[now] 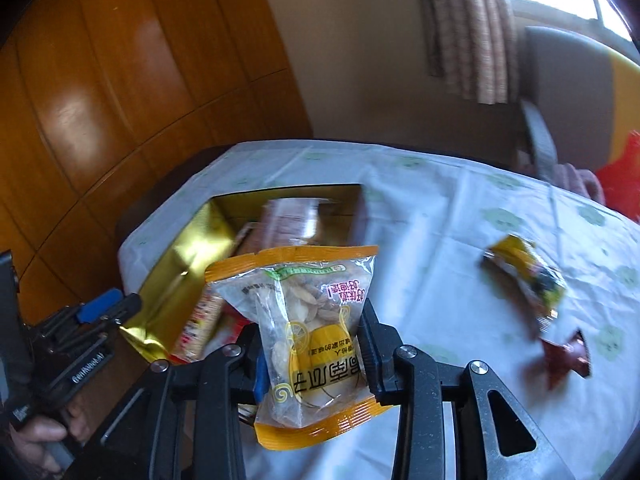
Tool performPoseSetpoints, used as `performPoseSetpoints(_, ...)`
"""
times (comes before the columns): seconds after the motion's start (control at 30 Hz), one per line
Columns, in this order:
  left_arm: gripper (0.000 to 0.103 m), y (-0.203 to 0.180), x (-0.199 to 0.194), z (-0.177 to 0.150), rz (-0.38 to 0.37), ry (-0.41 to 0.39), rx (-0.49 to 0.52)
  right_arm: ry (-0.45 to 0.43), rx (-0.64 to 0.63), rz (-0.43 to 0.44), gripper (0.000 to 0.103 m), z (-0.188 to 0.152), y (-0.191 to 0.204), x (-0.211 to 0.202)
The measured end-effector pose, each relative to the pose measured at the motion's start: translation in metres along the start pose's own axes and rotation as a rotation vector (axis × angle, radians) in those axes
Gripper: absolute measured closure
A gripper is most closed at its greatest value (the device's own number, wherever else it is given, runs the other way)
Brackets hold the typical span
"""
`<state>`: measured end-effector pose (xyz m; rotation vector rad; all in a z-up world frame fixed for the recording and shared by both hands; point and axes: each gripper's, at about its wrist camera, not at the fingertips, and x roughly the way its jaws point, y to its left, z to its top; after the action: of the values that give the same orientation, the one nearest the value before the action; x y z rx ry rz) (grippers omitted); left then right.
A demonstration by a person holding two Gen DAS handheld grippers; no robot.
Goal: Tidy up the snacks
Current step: 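Carry the yellow-label bag into the gold tin and open the right tool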
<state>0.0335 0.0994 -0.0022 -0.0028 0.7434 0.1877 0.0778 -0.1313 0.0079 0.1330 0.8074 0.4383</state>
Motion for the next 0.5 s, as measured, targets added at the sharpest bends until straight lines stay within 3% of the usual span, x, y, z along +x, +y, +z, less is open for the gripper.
performPoseSetpoints(0.23,0.066,0.016,0.007,0.000,0.029,0.008,-0.039,0.084,-0.109,0.001,0.051,0.001,0.049,0.053)
performPoseSetpoints(0.5,0.066,0.017,0.010,-0.004,0.040,0.024,-0.039,0.028,-0.173,-0.083,0.047,-0.007,0.073,0.047)
